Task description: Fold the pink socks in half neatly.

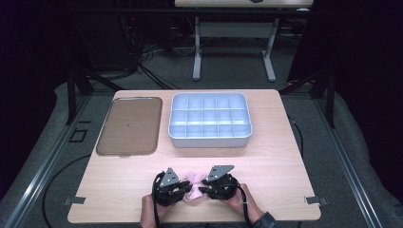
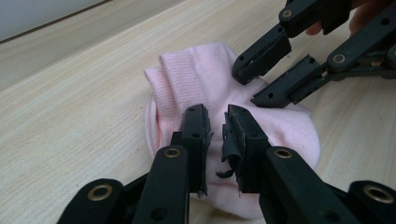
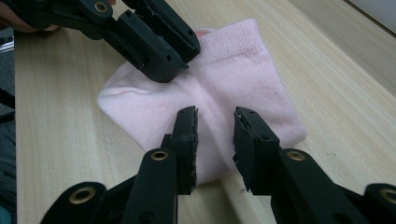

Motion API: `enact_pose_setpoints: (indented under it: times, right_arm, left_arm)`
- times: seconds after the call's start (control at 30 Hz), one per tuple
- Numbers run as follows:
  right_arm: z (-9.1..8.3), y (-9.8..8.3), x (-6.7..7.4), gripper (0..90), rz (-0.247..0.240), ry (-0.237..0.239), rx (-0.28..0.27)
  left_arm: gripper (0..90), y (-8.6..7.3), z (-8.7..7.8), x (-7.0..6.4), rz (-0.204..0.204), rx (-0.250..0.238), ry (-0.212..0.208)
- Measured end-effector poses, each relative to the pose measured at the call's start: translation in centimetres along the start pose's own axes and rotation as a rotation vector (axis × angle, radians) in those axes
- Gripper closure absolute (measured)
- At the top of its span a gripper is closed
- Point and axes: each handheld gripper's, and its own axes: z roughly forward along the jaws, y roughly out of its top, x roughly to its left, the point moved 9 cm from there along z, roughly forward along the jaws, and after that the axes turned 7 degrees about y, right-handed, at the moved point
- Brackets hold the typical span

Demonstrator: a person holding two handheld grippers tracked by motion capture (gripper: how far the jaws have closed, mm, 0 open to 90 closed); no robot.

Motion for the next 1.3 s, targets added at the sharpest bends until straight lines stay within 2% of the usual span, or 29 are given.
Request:
enact_pose_setpoints:
  times: [0.13, 0.2, 0.27, 0.43, 0.53, 0.6, 0.67, 0.77, 0.8, 0.9, 0.93, 1.03, 1.1, 1.17, 1.23, 1.3]
  right_arm:
    - [-0.1, -0.1, -0.3, 69.5, -0.002, 0.008, -0.006]
    - [-0.4, -0.3, -0.6, 69.5, -0.016, 0.012, 0.011]
    - [-0.5, -0.3, -0.8, 69.4, -0.006, 0.021, 0.007]
    - [-0.7, -0.3, -1.3, 68.6, -0.008, 0.039, 0.019]
    - [-0.8, -0.3, -1.3, 61.7, 0.01, 0.057, 0.015]
    - [-1.1, -0.4, -1.3, 56.0, 0.04, 0.075, 0.002]
    - [-1.7, -0.5, -1.6, 53.2, 0.098, 0.041, -0.01]
    - [-2.9, -0.9, -2.0, 52.6, 0.212, 0.012, -0.051]
    - [-3.0, -1.0, -2.1, 52.5, 0.266, 0.01, -0.06]
    - [-2.5, -1.4, -2.2, 52.6, 0.333, -0.008, -0.042]
    - [-2.3, -1.4, -2.1, 52.6, 0.348, 0.0, -0.045]
    - [-1.5, -1.2, -1.9, 56.2, 0.359, -0.015, -0.045]
    - [-1.3, -1.0, -2.0, 61.4, 0.347, -0.06, -0.034]
    - [-1.2, -0.9, -2.0, 65.2, 0.333, -0.097, -0.023]
    - [-1.1, -0.9, -2.0, 66.3, 0.319, -0.123, -0.003]
    - [-1.0, -0.7, -2.0, 67.2, 0.321, -0.129, -0.005]
  left_arm:
    - [79.3, 0.2, 0.3, -0.1, 0.005, -0.006, -0.006]
    - [80.3, 0.3, 0.6, -0.3, -0.002, -0.006, -0.016]
    - [82.2, 0.3, 0.8, -0.5, -0.002, -0.012, -0.021]
    - [85.4, 0.4, 1.0, -0.6, 0.0, -0.014, -0.008]
    - [86.5, 0.3, 1.0, -0.5, 0.014, -0.019, 0.004]
    - [86.7, 0.3, 1.0, -0.5, 0.016, -0.02, 0.007]
    - [87.3, 0.3, 1.0, -0.5, 0.016, -0.021, 0.012]
    - [88.0, 0.3, 1.0, -0.5, 0.02, -0.019, 0.017]
    - [88.1, 0.3, 1.0, -0.5, 0.02, -0.019, 0.018]
    - [88.4, 0.3, 1.0, -0.5, 0.02, -0.02, 0.021]
    - [88.4, 0.3, 1.0, -0.5, 0.021, -0.019, 0.021]
    - [88.3, 0.3, 1.0, -0.5, 0.02, -0.02, 0.021]
    - [87.7, 0.3, 1.0, -0.5, 0.021, -0.021, 0.023]
    - [82.7, 0.5, 0.7, -0.4, 0.014, -0.025, 0.022]
    - [79.9, 0.6, 0.1, -0.2, 0.014, -0.035, 0.047]
    - [79.2, 0.6, -0.4, 0.0, 0.024, -0.034, 0.07]
